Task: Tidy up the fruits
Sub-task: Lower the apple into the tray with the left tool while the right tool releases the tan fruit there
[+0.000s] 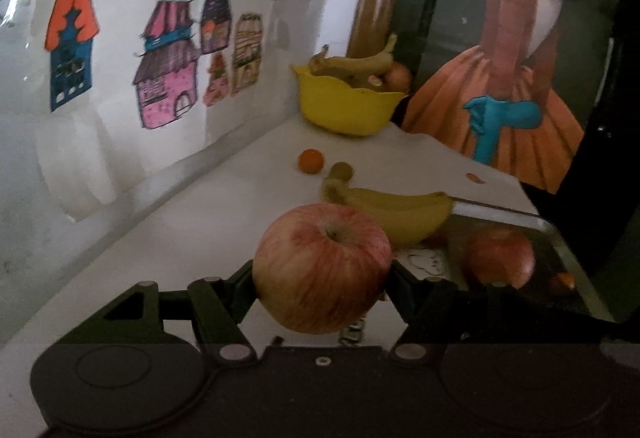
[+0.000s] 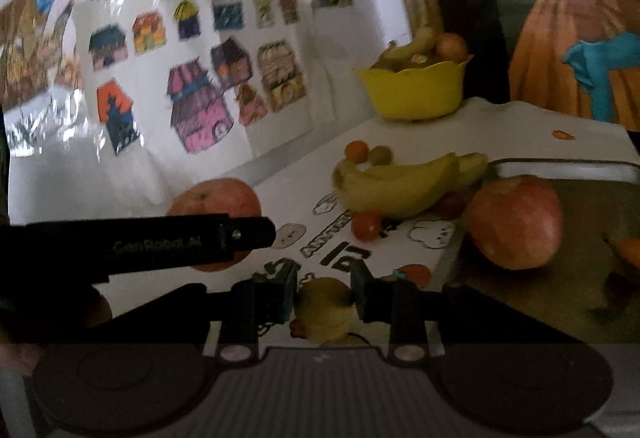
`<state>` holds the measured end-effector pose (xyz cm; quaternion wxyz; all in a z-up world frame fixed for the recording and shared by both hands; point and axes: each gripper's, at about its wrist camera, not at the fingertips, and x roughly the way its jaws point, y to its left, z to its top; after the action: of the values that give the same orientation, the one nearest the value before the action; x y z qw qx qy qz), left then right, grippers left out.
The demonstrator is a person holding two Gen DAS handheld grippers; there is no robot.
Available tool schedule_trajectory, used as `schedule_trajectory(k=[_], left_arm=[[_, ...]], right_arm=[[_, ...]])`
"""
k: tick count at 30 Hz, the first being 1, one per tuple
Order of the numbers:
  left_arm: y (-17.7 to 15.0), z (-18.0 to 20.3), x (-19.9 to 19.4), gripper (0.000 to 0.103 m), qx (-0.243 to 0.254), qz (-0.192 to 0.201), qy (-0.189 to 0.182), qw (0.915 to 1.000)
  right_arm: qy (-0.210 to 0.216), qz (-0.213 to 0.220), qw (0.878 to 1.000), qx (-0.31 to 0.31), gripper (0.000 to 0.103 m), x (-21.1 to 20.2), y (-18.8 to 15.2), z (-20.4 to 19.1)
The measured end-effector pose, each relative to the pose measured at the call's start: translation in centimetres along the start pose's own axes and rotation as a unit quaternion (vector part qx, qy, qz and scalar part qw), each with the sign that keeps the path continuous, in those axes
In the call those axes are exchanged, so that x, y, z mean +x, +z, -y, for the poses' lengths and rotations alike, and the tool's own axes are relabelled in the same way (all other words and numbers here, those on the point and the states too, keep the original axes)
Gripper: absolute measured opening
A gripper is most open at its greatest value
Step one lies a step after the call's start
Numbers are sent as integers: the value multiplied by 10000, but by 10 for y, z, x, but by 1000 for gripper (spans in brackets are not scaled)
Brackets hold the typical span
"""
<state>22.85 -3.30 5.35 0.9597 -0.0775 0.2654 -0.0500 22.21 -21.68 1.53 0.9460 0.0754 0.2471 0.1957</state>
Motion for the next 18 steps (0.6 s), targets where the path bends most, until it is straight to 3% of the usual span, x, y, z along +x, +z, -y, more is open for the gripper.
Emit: schedule_trajectory(k=[6,9,18], left_arm=[[1,16,-7,69,113,62,-145,9998],[1,26,-6,69,156,83,-259,9995],[-14,68,13,69,293,-125,-821,9961]], right_arm=[[44,417,9969,669,32,-26,4,32],[-64,659,9951,733,26,-45,10,46],[-625,670,9915,922,26,-70,2,88]])
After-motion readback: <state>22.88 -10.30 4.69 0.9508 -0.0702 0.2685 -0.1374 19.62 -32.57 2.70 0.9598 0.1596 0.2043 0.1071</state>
